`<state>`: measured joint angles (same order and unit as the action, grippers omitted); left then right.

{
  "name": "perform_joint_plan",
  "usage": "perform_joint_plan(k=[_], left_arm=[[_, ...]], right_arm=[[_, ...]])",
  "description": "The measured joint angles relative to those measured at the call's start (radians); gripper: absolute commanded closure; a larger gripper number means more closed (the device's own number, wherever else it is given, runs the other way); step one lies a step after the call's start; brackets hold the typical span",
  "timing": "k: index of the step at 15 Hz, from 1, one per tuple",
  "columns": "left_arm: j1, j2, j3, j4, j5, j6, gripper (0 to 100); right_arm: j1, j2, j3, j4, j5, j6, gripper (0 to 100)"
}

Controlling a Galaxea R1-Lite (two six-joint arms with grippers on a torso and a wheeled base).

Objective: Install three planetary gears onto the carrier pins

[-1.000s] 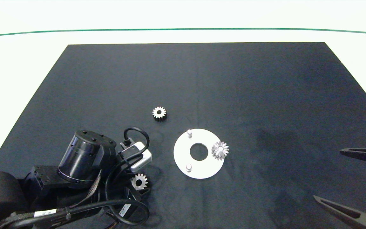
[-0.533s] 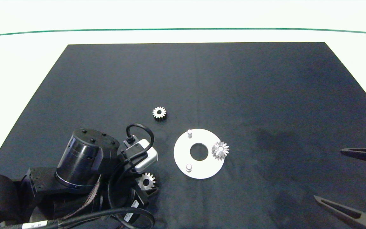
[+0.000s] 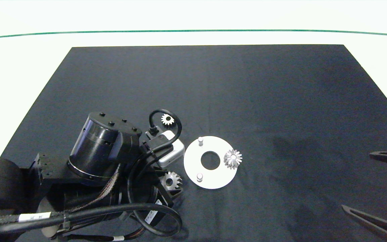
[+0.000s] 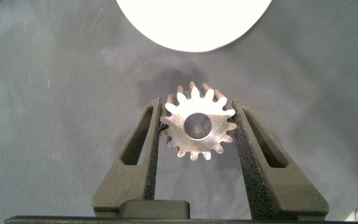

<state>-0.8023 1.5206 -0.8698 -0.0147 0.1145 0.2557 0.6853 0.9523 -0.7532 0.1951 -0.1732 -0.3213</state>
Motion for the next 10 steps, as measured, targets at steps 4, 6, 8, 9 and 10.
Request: perform_joint_plan(k=[4,6,8,9,10], left_arm=[[-0.044,0.07,-0.087,0.004,0.029,-0.014,81],[-0.064,0.113,-0.127,0.004,0.073,-0.017,81],[-0.076,0.145,-0.158,0.007,0.085,-0.017,81],[-0.077,0.158,-0.173,0.01,0.093,-0.017,81],[-0.077,0.166,-0.186,0.024,0.097,-0.016,81]], right_arm=[[0.001,-0.037,0.0,0.0,0.001,-0.007,0],[0.002,-0.056,0.002,0.001,0.001,-0.016,0],[0.001,-0.072,0.001,0.002,0.001,-0.023,0],[0.001,-0.077,0.0,0.002,0.001,-0.024,0],[0.001,-0.081,0.0,0.002,0.001,-0.024,0]])
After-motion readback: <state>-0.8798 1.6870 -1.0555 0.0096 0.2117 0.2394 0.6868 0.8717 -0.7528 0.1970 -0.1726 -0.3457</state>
